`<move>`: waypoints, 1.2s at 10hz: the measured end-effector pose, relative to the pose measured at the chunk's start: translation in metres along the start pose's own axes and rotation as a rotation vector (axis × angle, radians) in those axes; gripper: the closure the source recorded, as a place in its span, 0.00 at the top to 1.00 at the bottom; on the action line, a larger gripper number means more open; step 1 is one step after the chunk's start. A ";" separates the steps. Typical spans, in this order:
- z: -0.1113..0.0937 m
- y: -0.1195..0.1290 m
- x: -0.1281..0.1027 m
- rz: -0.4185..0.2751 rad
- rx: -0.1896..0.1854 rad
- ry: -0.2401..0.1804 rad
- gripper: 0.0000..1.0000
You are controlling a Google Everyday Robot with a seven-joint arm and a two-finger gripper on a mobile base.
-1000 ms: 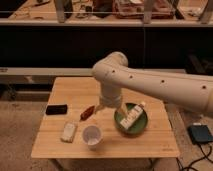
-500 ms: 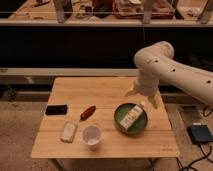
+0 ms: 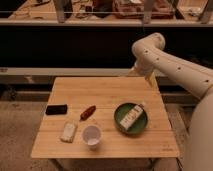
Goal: Move the arm in a circular motion
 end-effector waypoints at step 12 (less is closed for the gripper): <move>-0.021 -0.195 -0.185 -0.451 0.004 -0.330 0.80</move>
